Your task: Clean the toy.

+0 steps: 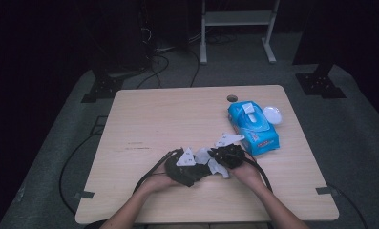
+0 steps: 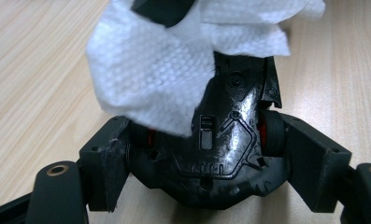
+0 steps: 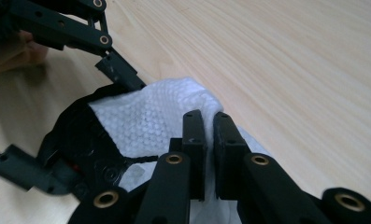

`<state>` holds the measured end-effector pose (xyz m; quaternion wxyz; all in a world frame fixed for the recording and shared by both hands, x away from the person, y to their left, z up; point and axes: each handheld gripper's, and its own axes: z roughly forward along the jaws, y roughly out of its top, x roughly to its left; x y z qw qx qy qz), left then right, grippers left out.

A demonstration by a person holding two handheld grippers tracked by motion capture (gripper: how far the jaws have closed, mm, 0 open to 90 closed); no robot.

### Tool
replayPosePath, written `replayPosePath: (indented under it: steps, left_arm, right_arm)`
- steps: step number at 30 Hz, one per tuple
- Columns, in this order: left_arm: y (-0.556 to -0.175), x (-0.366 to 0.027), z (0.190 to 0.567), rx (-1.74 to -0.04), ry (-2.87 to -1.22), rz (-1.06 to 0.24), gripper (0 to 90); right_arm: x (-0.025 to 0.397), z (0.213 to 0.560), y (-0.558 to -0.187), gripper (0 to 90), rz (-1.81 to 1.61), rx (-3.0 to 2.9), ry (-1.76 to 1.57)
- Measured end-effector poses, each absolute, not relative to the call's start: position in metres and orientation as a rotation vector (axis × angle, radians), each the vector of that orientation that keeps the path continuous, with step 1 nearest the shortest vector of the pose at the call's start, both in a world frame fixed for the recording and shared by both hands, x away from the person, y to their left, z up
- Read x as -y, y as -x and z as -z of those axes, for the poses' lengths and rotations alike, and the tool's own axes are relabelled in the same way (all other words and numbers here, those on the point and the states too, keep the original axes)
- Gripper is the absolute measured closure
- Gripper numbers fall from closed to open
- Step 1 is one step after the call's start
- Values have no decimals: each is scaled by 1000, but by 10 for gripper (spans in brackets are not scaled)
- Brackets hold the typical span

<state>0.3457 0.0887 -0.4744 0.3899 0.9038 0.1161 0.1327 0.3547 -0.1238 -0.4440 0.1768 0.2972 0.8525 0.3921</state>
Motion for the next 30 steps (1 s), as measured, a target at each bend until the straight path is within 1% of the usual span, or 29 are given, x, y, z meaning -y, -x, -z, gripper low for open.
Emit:
replayPosePath:
  steps: [2, 6, 11, 16, 24, 30]
  left_arm:
    - [-346, -90, 475, -297, -2297, -339, 236]
    - [-347, -92, 474, -292, -2309, -335, 237]
    - [-347, -91, 475, -306, -2305, -334, 236]
    - [-347, -91, 476, -291, -2323, -350, 236]
    - [-348, -91, 476, -294, -2317, -340, 236]
    - [-347, -90, 476, -294, -2322, -341, 236]
  right_arm:
    - [124, 443, -358, 844, -1102, -2411, -837]
    - [149, 440, -362, 845, -1105, -2369, -924]
    - [170, 441, -344, 845, -1088, -2386, -923]
    - [166, 442, -327, 844, -1121, -2429, -883]
    - [178, 440, -326, 844, -1119, -2458, -920]
    - [157, 440, -326, 844, -1115, -2503, -837]
